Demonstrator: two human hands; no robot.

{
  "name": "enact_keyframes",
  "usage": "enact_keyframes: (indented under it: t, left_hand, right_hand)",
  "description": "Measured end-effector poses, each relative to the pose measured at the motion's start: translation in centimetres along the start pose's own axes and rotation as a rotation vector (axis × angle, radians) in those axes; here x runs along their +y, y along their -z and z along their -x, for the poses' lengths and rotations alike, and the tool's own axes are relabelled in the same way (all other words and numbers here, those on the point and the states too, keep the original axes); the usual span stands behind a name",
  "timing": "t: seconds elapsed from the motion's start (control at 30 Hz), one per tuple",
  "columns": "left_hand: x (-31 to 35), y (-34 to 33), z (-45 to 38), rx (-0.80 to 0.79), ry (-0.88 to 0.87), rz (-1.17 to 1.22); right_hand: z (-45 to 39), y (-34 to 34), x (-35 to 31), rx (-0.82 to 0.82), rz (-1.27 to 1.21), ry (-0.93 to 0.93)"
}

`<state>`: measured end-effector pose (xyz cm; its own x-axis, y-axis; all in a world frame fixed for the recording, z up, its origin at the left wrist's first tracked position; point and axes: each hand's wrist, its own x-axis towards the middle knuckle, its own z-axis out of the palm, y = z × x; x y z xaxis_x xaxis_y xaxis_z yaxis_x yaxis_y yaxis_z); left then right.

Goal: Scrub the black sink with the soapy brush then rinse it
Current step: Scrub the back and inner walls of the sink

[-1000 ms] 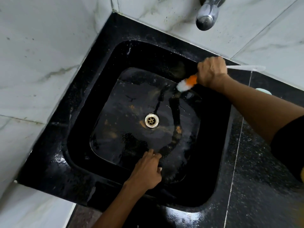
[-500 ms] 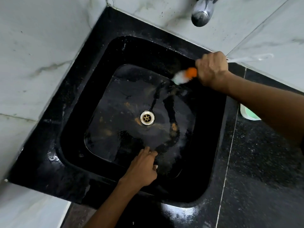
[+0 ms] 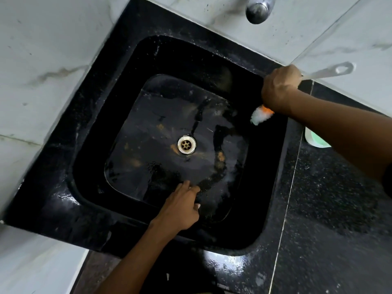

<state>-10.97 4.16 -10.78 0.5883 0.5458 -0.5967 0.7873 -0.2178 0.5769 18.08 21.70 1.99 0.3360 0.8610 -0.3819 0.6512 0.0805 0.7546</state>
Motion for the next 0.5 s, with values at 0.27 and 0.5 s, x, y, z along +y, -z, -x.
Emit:
enact_keyframes:
  t: [0.27,0.5]
  left_hand:
    - [0.0,0.0,0.0,-0.004,0.003,0.0]
    - [0.1,0.1,0.1,-0.005,0.003,0.007]
  right_hand:
    - [0.9,-0.4,0.2,0.243,0.144,0.274]
    - [6.1,-2.7,-3.2,-0.001,0.511,0.565]
